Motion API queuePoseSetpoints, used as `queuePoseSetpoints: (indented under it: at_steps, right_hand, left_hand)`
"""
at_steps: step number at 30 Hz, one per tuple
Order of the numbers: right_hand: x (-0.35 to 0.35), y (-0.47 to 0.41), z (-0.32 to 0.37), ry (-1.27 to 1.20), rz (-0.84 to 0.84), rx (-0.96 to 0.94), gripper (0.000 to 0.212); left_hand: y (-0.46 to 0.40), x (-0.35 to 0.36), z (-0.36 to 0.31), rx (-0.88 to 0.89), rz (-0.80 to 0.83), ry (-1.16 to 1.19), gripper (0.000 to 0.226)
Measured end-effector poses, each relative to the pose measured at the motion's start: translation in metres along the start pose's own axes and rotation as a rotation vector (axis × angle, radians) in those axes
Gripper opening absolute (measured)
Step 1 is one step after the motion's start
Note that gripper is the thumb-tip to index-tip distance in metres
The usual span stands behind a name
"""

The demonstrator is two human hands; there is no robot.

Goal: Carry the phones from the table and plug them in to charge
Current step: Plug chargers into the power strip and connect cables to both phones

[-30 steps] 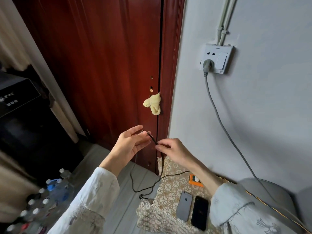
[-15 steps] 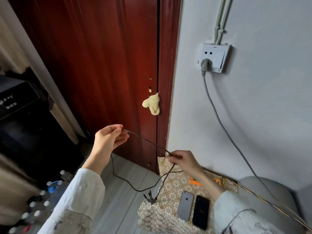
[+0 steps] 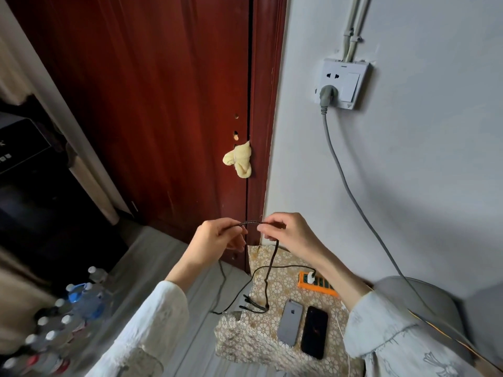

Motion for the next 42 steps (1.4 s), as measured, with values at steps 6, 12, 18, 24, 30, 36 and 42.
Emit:
queuePoseSetpoints:
  at_steps: [6,12,18,24,30,36,42]
  right_hand:
    - [0.012,0.019,-0.047,-0.111,0.111,0.198,0.005]
    - [0.001,0.031,-0.072,0.040,-0.023,0.265,0.018]
    - [-0.011,0.019,-0.023,0.140,-0.099,0.016,0.021]
    - [-0.020,0.024,-0.008,0.217,-0.092,-0.029,0.021]
    - [-0.017,0.025,-0.005,0.297,-0.071,-0.075,0.022]
    - [-0.011,0.023,-0.017,0.155,-0.033,0.001,0.016]
    - [0.004,0.030,-0.056,0.020,0.092,0.156,0.010]
  left_hand:
    - [-0.002,-0.019,-0.004,0.103,-0.178,0.463,0.023]
    - [0.000,-0.041,0.004,0.015,-0.197,0.530,0.019]
    - [-0.006,-0.031,0.003,-0.074,-0.096,0.038,0.027]
    - [-0.006,-0.043,-0.001,-0.012,-0.294,-0.088,0.048]
    - [-0.009,-0.005,-0.004,-0.005,0.039,-0.402,0.013]
    - [-0.007,0.011,-0.013,0.071,0.063,-0.271,0.021]
    - [-0.004,-0.011,-0.024,0.151,-0.109,0.117,0.025]
Point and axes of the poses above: each hand's wrist, its own y-axis away from the middle knuckle, its own x-axis out of the palm, z = x × y, the point moved 6 cm from there along -y, towards the middle knuckle, and after that the axes turned 7 degrees about z, right-handed, at the moved point
